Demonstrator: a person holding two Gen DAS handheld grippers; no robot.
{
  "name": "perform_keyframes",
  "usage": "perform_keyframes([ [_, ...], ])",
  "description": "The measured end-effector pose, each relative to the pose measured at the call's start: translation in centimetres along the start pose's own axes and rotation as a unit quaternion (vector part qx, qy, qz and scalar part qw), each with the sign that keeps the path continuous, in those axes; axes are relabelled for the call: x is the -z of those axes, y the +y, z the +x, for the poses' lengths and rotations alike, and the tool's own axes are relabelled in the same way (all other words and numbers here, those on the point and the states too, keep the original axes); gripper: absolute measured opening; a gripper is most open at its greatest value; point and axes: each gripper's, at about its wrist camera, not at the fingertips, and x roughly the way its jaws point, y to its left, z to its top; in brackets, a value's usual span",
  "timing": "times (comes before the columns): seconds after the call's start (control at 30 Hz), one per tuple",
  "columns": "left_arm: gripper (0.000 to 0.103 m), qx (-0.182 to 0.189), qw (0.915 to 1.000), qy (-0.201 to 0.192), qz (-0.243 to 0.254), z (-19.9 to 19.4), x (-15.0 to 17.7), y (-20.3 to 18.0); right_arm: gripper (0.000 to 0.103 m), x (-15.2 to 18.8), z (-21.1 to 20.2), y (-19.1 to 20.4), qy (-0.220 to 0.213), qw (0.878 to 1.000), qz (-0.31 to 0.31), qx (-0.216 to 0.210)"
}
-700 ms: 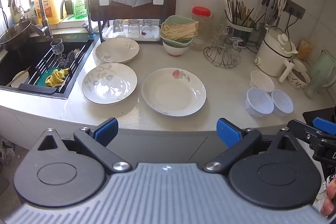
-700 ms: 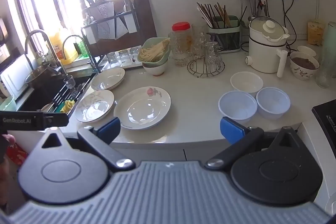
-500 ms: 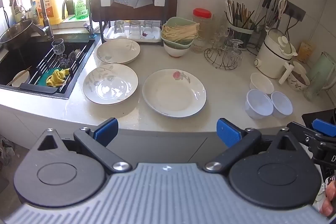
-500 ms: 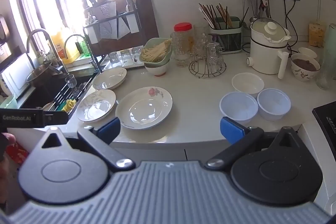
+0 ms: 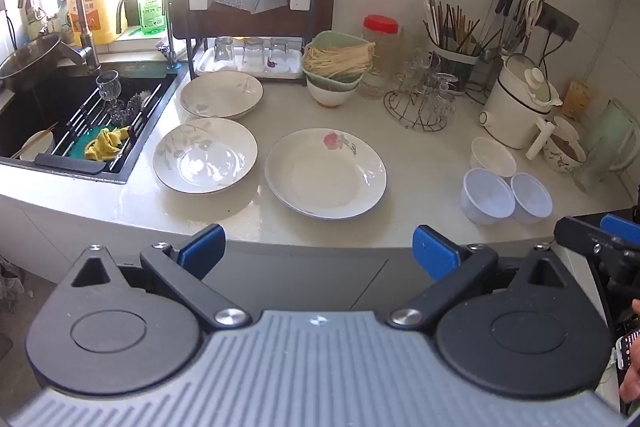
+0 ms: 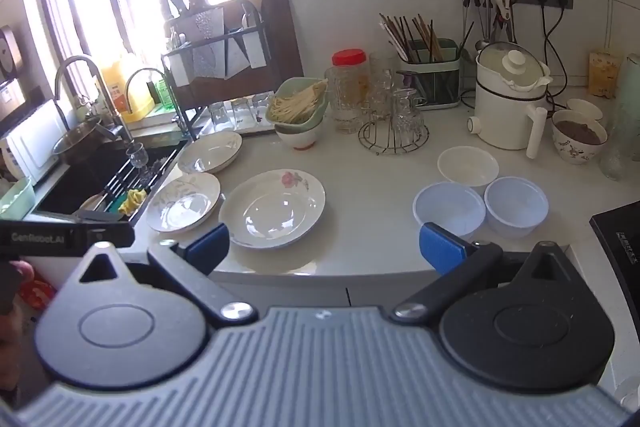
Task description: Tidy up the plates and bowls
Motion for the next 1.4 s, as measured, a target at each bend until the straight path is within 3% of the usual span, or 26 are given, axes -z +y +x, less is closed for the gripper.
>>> perform_keyframes([
  [0.47, 0.101, -0.023, 0.9997, -0.012, -0.001, -0.3, -0.2, 0.44, 0.103, 0.36, 0.35, 0.18, 0.005, 1.0, 0.0, -0.015],
  [1.4, 0.101, -0.028, 0.9992, -0.028, -0.007, 0.5, -0.67, 0.35, 0.103, -0.2, 0.9, 0.01, -0.004, 1.0, -0.005, -0.011],
])
